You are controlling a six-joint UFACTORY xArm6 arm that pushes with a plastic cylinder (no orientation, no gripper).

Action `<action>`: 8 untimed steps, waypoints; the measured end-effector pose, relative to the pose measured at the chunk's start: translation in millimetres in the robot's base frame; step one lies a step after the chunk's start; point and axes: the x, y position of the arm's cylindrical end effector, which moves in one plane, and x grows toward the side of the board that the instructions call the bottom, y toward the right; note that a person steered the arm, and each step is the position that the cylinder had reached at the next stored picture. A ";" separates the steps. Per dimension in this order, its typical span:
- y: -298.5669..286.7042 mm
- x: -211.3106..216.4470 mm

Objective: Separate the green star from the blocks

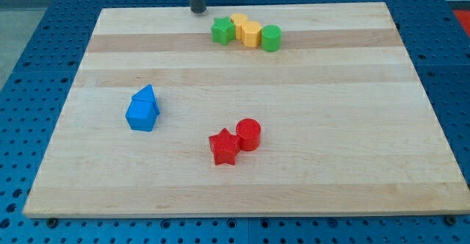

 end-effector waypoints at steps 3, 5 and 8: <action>29.8 46.4; 99.5 132.1; 132.7 182.8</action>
